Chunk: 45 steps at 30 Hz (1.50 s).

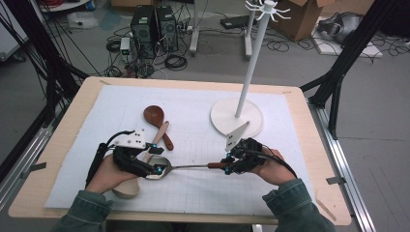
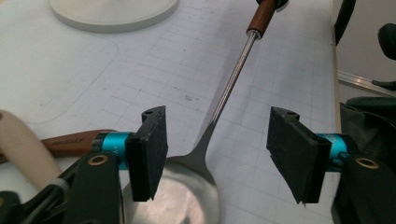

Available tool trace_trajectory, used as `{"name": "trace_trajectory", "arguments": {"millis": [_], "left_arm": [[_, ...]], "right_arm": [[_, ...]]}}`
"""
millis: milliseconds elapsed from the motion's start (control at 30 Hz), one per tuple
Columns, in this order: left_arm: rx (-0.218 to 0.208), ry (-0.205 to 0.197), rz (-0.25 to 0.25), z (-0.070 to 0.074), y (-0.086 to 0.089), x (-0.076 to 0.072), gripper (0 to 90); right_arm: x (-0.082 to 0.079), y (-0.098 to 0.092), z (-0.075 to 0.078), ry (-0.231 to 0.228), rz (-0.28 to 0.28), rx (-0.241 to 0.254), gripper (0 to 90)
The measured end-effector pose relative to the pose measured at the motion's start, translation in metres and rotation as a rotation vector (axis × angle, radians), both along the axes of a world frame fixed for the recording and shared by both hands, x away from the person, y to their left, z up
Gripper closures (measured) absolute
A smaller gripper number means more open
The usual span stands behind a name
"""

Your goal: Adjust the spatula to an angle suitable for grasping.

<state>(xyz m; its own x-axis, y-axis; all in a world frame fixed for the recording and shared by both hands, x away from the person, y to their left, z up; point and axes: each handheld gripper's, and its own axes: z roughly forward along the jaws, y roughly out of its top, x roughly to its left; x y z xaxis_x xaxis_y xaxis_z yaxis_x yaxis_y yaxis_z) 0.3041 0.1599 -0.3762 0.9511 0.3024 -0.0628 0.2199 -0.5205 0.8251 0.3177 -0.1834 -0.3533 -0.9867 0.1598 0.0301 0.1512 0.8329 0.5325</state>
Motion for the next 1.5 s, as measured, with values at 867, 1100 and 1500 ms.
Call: {"name": "trace_trajectory", "arguments": {"millis": [867, 1100, 1500], "left_arm": [[0.064, 0.023, -0.114, -0.018, -0.057, 0.012, 60.6], [0.092, 0.016, -0.106, -0.022, -0.064, 0.015, 67.5], [0.099, -0.002, -0.115, -0.023, -0.072, 0.016, 77.1]], "right_arm": [[-0.001, 0.016, 0.026, -0.026, 0.012, -0.067, 72.8], [-0.002, 0.019, 0.033, -0.036, 0.019, -0.076, 72.9], [-0.005, 0.024, 0.047, -0.065, 0.035, -0.097, 72.7]]}}
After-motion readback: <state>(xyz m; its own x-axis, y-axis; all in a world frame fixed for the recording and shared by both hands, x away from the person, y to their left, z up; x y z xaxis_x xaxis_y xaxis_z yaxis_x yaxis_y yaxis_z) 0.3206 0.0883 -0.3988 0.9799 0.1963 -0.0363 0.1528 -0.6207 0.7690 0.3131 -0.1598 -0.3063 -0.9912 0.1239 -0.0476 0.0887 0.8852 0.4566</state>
